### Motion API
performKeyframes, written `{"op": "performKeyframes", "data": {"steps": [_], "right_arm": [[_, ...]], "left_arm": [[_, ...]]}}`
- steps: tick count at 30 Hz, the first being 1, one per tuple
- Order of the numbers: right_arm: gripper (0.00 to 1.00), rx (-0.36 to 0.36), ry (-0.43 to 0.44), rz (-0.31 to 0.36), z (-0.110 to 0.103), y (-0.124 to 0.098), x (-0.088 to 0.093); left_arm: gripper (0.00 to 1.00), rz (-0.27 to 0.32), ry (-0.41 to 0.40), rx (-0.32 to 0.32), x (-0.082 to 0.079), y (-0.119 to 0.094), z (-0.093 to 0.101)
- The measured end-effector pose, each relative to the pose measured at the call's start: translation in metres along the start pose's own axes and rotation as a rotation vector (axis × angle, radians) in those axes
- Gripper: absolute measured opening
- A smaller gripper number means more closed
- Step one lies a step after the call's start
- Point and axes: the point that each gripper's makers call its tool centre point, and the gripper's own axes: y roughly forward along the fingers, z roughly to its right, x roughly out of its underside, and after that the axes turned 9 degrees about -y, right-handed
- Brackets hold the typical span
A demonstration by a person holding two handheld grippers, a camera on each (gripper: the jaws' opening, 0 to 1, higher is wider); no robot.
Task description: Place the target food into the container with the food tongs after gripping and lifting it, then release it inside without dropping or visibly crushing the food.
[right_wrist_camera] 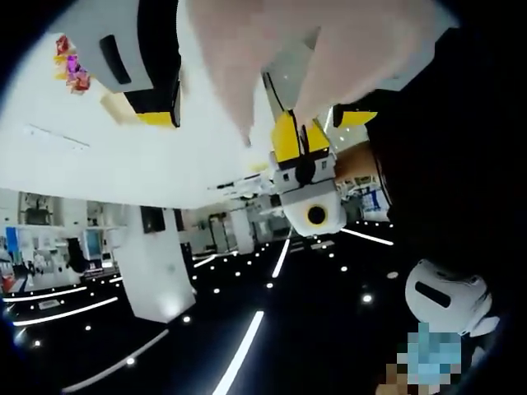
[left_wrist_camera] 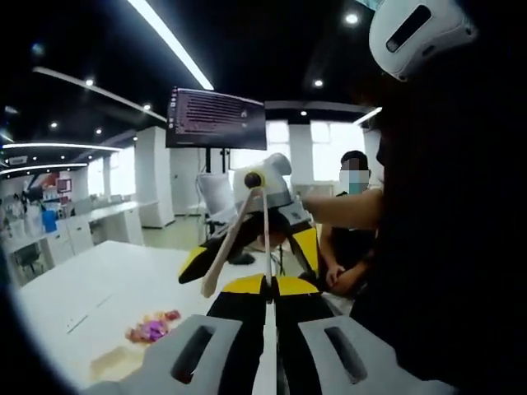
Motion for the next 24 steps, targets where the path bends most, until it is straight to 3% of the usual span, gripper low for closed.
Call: {"op": "performKeyframes", "data": {"steps": [10,18,24], "right_arm": [[0.73,-0.016,-0.001,0.068,-0.008,0.002,-0.021],[0.68,-0.035,-0.001,0.063,-0.014,0.002,-0.022],[0.63,-0.050,0.002,0.100,-0.018,0.003,-0.031]], "left_arm": [[0.00,0.026,-0.005,0.012,-0.009,0.002,0.004],[0.00,0.012,-0.008,0.018,-0.009,0.002,0.004],[0.00,0.004,-0.005,0.023,-0.009,0.004,0.005]]}}
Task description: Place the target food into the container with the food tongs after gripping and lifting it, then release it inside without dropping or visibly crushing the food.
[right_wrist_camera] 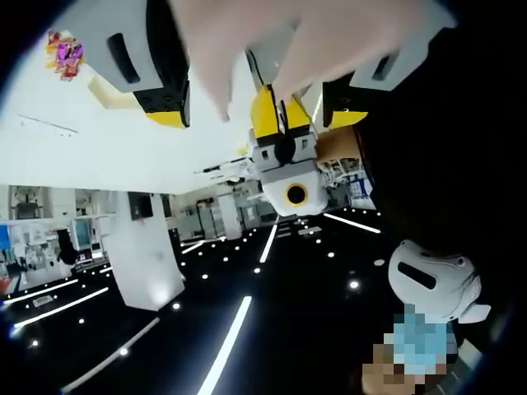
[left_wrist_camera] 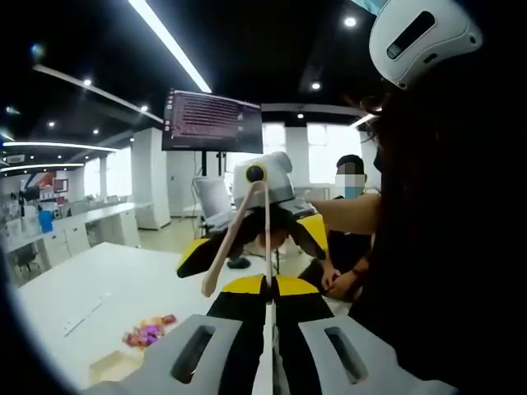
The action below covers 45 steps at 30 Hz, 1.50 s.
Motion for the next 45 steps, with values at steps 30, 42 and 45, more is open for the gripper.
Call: {"op": "performKeyframes", "data": {"steps": [30,42,45], "right_arm": [[0.38,-0.043,-0.049,-0.051,-0.010,0.002,0.009],[0.30,-0.049,-0.050,-0.033,-0.013,0.002,0.006],[0.30,-0.051,-0.046,-0.028,-0.013,0.002,0.006]], "left_arm": [[0.00,-0.073,-0.069,0.046,0.007,-0.003,0.007],[0.00,-0.092,-0.088,0.075,0.005,-0.004,0.011],[0.00,-0.095,-0.087,0.078,0.005,-0.004,0.012]]}}
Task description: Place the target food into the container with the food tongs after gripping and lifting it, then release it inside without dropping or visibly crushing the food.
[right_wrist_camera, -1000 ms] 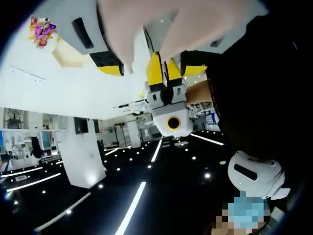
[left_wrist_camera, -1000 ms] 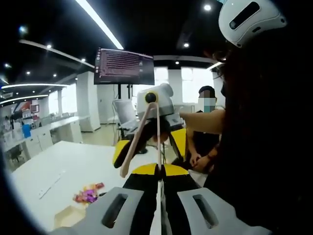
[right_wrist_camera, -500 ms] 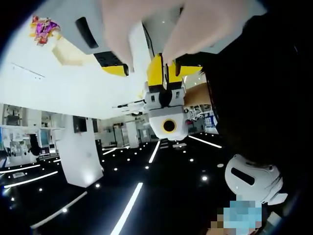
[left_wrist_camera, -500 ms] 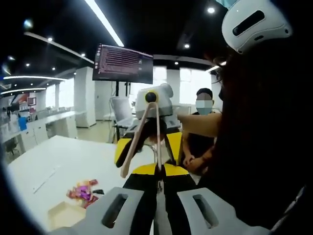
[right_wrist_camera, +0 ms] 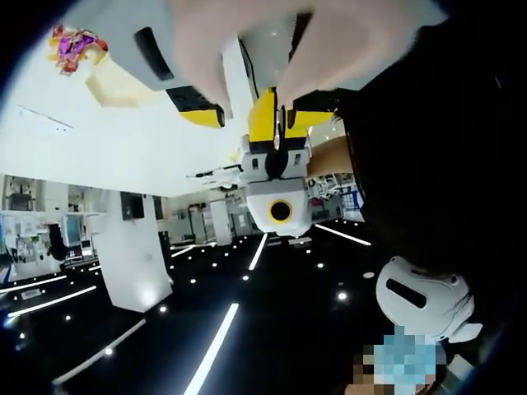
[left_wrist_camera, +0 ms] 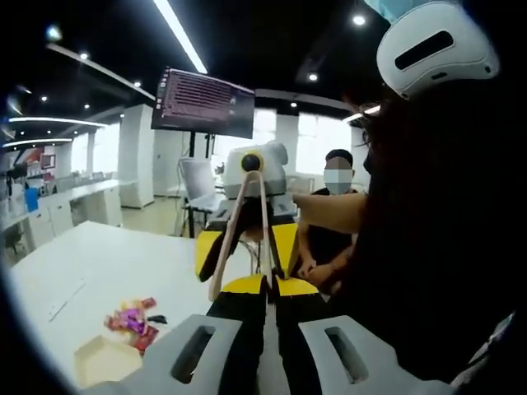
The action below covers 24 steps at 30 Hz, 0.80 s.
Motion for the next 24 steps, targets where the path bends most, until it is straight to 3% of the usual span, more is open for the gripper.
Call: {"op": "performKeyframes", "data": {"steps": [16,24], "right_arm": [[0.25,0.003,0.005,0.025,-0.001,-0.001,-0.005],[0.23,0.013,0.001,0.059,-0.001,-0.001,-0.015]], "left_arm": [[0.00,-0.005,0.002,-0.012,-0.004,-0.002,0.001],[0.00,0.040,-0.008,-0.007,-0.013,-0.002,0.001]]}}
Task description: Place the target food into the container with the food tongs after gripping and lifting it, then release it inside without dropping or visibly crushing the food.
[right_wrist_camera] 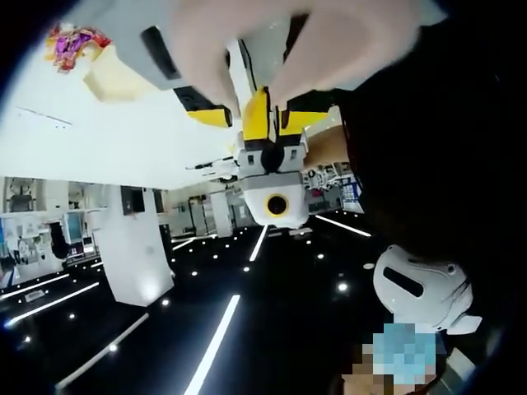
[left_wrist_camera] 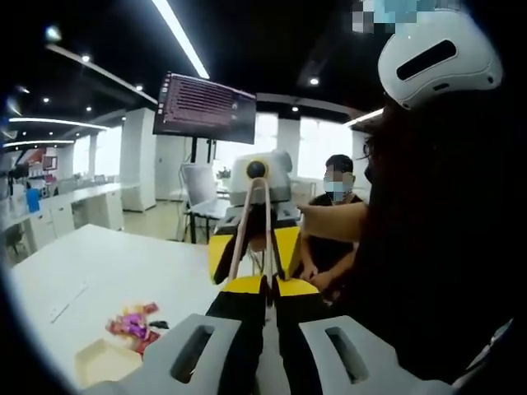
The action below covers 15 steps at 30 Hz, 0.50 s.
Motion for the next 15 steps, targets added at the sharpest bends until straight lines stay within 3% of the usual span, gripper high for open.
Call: {"op": "performKeyframes", "data": {"steps": [5,8,10,11,15], "right_arm": [[0.22,0.009,-0.033,-0.017,-0.001,0.003,0.001],[0.21,0.024,-0.039,-0.039,0.002,0.003,0.005],[0.21,0.049,-0.056,-0.109,0.006,0.001,0.018],[0.20,0.040,-0.030,-0.146,0.004,0.000,0.025],[0.20,0.057,-0.032,-0.136,0.006,-0.003,0.027]], "left_arm": [[0.02,-0.006,-0.005,-0.012,0.003,0.001,-0.002],[0.11,-0.017,-0.035,-0.021,0.008,0.000,-0.003],[0.19,0.010,-0.062,-0.019,0.005,0.000,-0.002],[0.18,0.039,-0.048,-0.030,0.000,-0.002,-0.005],[0.16,-0.013,-0.039,-0.052,0.013,-0.003,-0.008]]}}
